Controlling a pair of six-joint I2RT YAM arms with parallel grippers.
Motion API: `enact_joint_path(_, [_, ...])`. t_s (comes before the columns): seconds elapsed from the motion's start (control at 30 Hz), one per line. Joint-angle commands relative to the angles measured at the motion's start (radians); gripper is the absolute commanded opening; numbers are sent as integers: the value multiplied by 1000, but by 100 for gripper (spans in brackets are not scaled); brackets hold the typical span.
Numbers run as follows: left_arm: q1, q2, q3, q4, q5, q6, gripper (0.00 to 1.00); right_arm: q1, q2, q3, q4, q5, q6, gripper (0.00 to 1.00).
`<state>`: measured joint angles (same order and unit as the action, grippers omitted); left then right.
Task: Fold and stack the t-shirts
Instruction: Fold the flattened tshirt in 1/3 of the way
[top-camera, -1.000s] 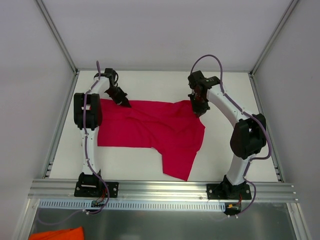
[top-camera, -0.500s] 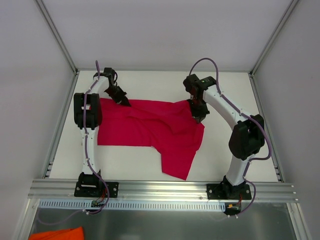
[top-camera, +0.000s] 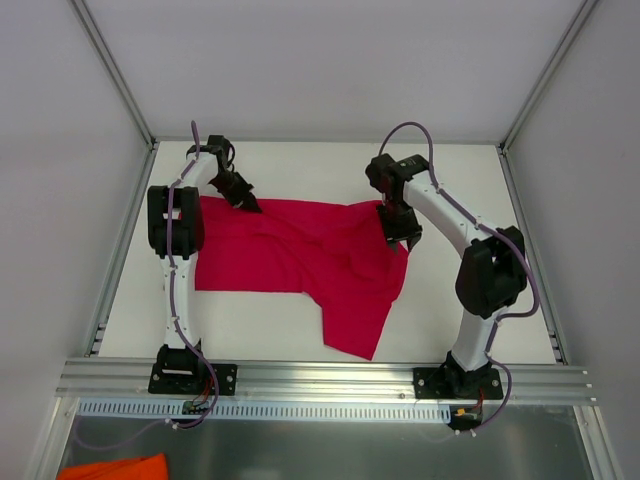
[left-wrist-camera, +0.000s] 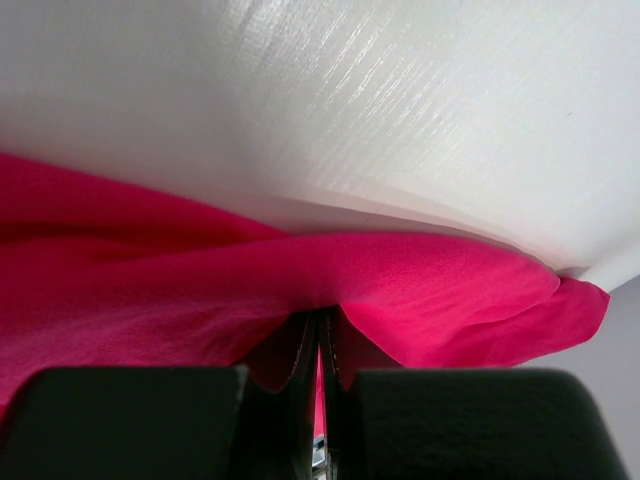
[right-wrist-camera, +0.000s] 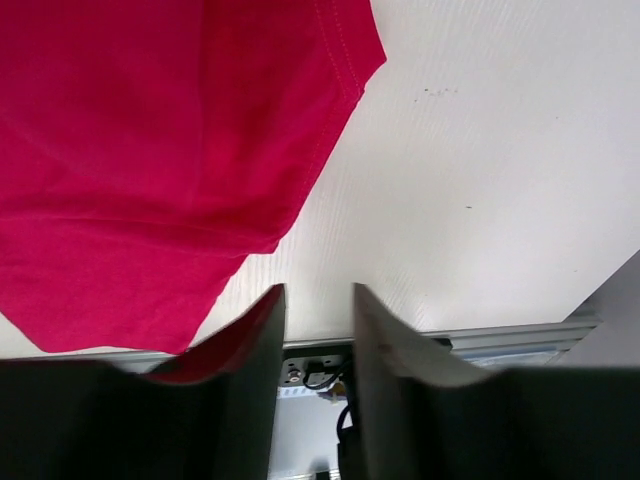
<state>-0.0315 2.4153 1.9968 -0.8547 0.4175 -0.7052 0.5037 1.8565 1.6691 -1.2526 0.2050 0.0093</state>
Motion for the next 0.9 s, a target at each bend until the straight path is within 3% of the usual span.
enact_joint_path(0.0, [13, -2, 20, -4, -46, 24, 0, 6, -66, -19, -1, 10, -2, 41])
enact_joint_path(0.1, [15, -8, 19, -9, -46, 26, 0, 3, -76, -14, 56, 43, -2, 60])
enact_joint_path(0.13, [15, -10, 19, -9, -46, 27, 0, -2, -56, 4, 65, 48, -2, 61])
enact_joint_path(0.27, [13, -12, 10, -3, -40, 24, 0, -42, -5, 15, 180, 37, 12, 59])
enact_joint_path(0.43, [13, -30, -27, 19, -39, 23, 0, -137, 151, 96, 305, -64, 69, 38])
enact_joint_path(0.6, [13, -51, -64, 36, -32, 23, 0, -178, 303, 309, 292, -174, 83, 37])
enact_joint_path(0.87, [15, -61, -66, 39, -31, 10, 0, -189, 475, 544, 226, -193, 35, 41])
